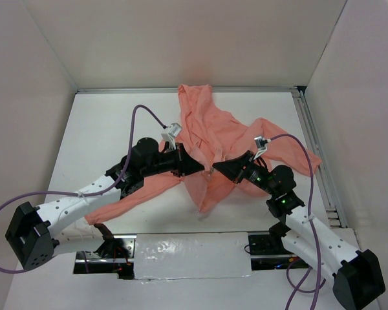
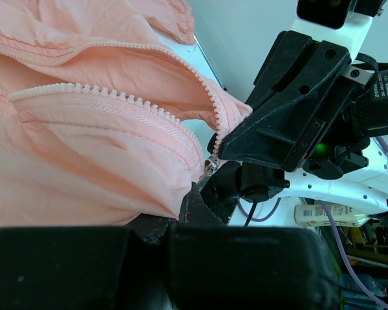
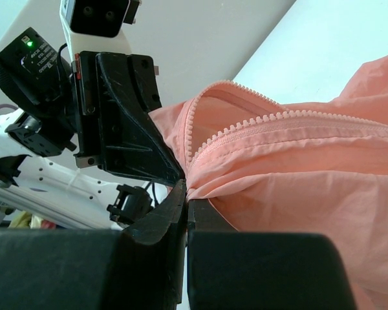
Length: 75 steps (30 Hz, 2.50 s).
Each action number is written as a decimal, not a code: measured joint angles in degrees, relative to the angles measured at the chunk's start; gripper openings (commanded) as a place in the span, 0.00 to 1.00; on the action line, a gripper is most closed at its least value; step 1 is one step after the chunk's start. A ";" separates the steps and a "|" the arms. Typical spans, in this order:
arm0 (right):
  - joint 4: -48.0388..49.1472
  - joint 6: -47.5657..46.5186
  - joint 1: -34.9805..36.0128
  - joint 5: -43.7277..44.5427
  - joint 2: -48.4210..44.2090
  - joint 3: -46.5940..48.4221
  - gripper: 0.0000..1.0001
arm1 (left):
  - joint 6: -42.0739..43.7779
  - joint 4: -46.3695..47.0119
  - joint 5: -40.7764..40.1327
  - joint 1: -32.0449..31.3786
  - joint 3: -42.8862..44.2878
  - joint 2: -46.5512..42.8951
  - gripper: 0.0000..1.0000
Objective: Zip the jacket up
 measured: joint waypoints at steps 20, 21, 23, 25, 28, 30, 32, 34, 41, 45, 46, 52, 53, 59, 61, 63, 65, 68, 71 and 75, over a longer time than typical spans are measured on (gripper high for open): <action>-0.46 0.42 0.33 -0.59 -0.02 -0.07 0.00 | -0.04 0.35 -0.24 0.07 0.00 -0.15 0.00; -0.46 0.44 0.35 -0.61 -0.02 -0.09 0.00 | -0.04 0.48 -0.22 0.07 0.00 -0.20 0.00; -0.42 0.52 0.37 -0.61 -0.07 -0.31 0.00 | -0.07 0.50 -0.22 0.07 0.00 -0.26 0.00; -0.52 0.59 0.37 -0.61 -0.22 -0.74 0.00 | -0.07 0.50 -0.20 0.15 0.00 -0.31 0.00; -1.25 0.59 0.37 -0.55 -0.61 -0.87 0.00 | -0.07 0.50 -0.15 0.20 0.00 -0.57 0.00; -1.27 0.59 0.37 -0.39 -1.01 -0.90 0.00 | -0.04 0.57 0.02 0.22 0.00 -0.66 0.00; -0.96 0.81 0.35 -0.24 -1.38 -0.92 0.00 | -0.04 0.59 0.31 0.24 0.00 -0.66 0.00; -0.37 1.18 0.37 -0.13 -1.42 -0.92 0.00 | -0.04 0.59 0.61 0.24 0.00 -0.66 0.00; 1.81 3.02 0.52 -0.37 0.81 -0.94 0.00 | -0.09 1.18 1.68 0.26 0.00 -0.66 0.00; 2.84 3.67 0.63 -0.35 1.79 -1.05 0.00 | -0.07 1.31 1.99 0.26 0.00 -0.63 0.00; 3.32 3.89 0.63 -0.35 1.81 -1.22 0.00 | -0.07 1.31 2.03 0.26 0.00 -0.63 0.00; 6.10 5.57 0.90 0.52 1.70 -2.56 0.00 | -0.04 1.31 2.71 0.26 0.00 0.04 0.00; 6.38 5.81 0.98 0.66 1.66 -2.69 0.00 | -0.02 1.38 3.08 0.26 0.00 0.13 0.00; 9.38 7.30 1.03 0.98 1.79 -3.02 0.00 | 0.46 4.07 7.80 0.42 0.00 0.68 0.00; 10.95 8.09 1.03 0.92 1.81 -3.50 0.00 | 0.50 5.51 9.88 0.55 -0.04 0.70 0.00; 12.20 8.81 1.03 0.92 1.81 -3.89 0.00 | 0.48 7.26 12.09 0.98 -0.37 0.70 0.00; 12.96 9.14 1.03 0.72 1.77 -3.93 0.00 | 0.37 9.31 14.64 1.75 -1.05 0.74 0.00; 13.29 9.51 1.03 0.42 1.40 -3.93 0.00 | 0.24 11.30 17.99 3.13 -1.92 1.07 0.00; 13.31 10.01 1.03 0.02 0.79 -3.93 0.00 | 0.09 12.31 20.39 4.28 -1.97 2.03 0.00; 12.72 9.70 1.01 -0.61 0.02 -3.91 0.00 | -0.98 14.29 24.00 6.03 -2.23 3.63 0.00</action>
